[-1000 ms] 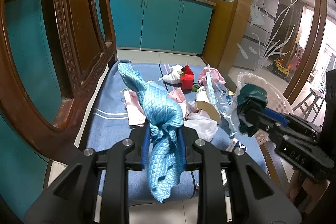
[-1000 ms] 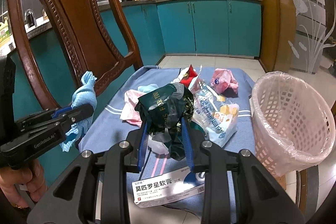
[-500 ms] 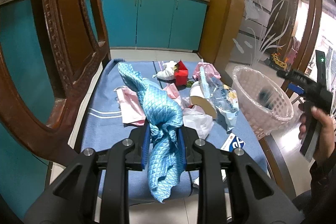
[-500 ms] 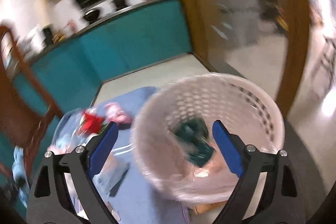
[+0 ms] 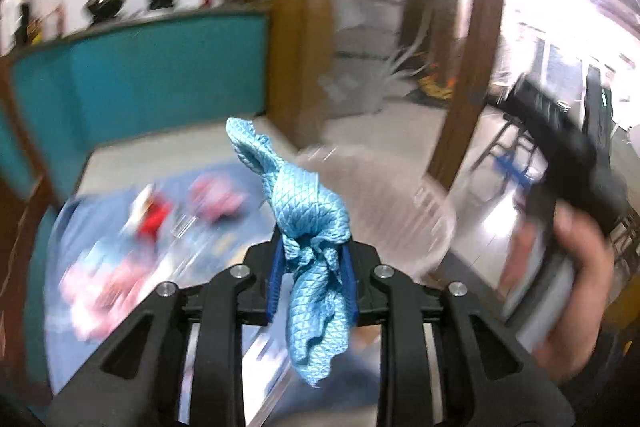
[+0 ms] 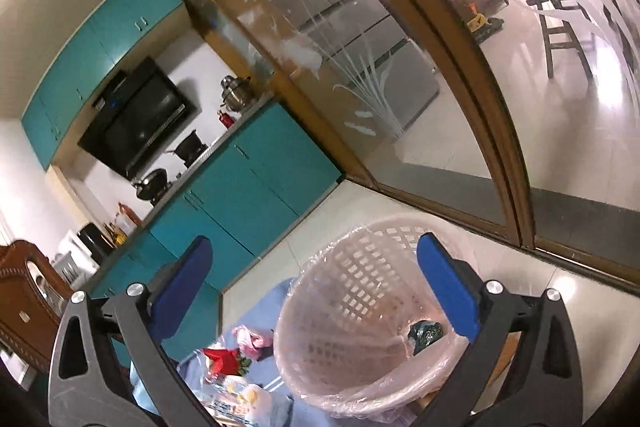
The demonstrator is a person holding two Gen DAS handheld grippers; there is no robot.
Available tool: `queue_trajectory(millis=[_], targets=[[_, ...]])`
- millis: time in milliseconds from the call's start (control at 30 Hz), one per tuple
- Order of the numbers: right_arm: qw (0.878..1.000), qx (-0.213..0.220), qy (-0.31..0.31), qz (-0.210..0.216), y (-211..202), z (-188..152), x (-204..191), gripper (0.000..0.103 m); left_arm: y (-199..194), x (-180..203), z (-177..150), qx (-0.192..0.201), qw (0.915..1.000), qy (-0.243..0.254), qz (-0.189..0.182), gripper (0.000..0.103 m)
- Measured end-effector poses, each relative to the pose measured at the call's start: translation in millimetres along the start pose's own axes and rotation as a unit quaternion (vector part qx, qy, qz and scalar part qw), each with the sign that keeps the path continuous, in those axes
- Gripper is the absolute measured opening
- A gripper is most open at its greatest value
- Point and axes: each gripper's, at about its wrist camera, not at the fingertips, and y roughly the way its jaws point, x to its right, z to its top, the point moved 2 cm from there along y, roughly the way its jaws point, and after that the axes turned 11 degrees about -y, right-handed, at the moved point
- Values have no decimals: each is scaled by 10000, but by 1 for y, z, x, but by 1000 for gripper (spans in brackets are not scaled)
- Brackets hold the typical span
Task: Collect trash
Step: 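Drop the dark green wrapper into the pink wastebasket with the right gripper, then move the right gripper back over the chair seat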
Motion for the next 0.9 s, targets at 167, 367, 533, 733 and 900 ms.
queue_trajectory(millis=[167, 367, 533, 733, 900], targets=[[10000, -19, -28, 85, -3, 3, 0, 100, 70, 28, 24, -521, 9986, 74, 39, 95], [9931, -651, -746, 623, 0, -14, -36, 100, 2, -56, 0, -174, 9959, -650, 601, 95], [9742, -1266, -1477, 1140, -1, -54, -93, 100, -77, -124, -32, 128, 9859, -845, 1441, 98], [9352, -1874, -2593, 1520, -22, -123, -160, 100, -110, -185, -81, 189, 9666, -1525, 2049, 99], [9136, -2155, -3091, 1527, -38, -154, -172, 100, -107, -192, -86, 37, 9703, -1395, 1976, 99]])
